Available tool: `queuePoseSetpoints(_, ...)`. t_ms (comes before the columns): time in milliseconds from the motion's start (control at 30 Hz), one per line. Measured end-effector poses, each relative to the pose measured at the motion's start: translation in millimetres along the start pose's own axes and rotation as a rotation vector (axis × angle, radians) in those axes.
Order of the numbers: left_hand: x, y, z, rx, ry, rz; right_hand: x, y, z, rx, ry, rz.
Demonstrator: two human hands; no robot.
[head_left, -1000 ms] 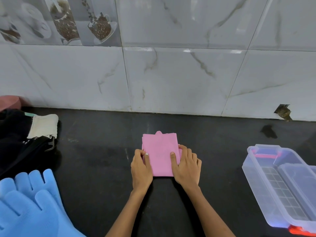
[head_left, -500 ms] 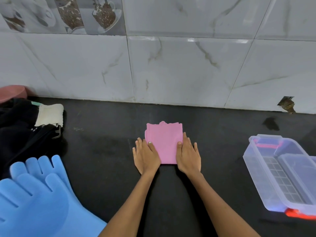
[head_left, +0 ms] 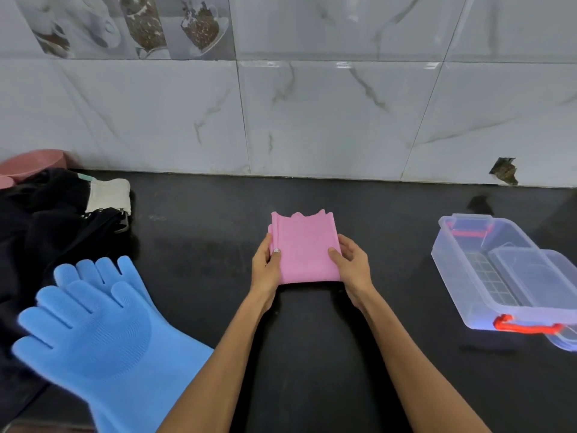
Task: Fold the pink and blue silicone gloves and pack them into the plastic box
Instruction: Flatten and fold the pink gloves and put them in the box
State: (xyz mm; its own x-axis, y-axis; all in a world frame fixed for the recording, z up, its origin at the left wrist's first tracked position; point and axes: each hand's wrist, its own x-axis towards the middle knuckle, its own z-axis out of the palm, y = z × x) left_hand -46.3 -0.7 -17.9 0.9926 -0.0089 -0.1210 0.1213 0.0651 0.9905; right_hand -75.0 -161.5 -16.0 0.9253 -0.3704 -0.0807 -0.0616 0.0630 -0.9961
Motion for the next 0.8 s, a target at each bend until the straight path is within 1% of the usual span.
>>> queuePoseSetpoints(67,-12.0,-2.6,-3.4,0.027,-0.032,-0.021,-13.8,0.9,-10.1,0.046,-0.021,0.063)
queuePoseSetpoints(133,-28.9,-5.4,-7.4,0.047,-0.058,-0.023,-31.9,0.2,-19.2,0.031,-0.041,0.086)
queuePoseSetpoints(233,-60.0,-9.3,-15.0,0.059,-0.108,-0.020,-66.1,3.3,-30.7,-0.067,-0.056,0.047)
queuePoseSetpoints(367,-97.2,-17.5,-21.1,0.083,-0.141,-0.020,-106.8,16.7,-37.8,-0.200,0.019,-0.031)
queuePoseSetpoints(500,-109.8,-18.8,-14.3,0.075,-0.109,-0.035,-114.0,21.0,-35.7,-0.225,0.083,-0.029)
queuePoseSetpoints(667,-109.1,-12.9,-0.5,0.038,-0.099,-0.051,-106.0,12.5,-34.3,-0.163,0.081,-0.003)
queuePoseSetpoints(800,-111.3,-10.2,8.5,0.051,-0.001,0.014,-102.8,3.6,-39.6,-0.057,0.067,0.020)
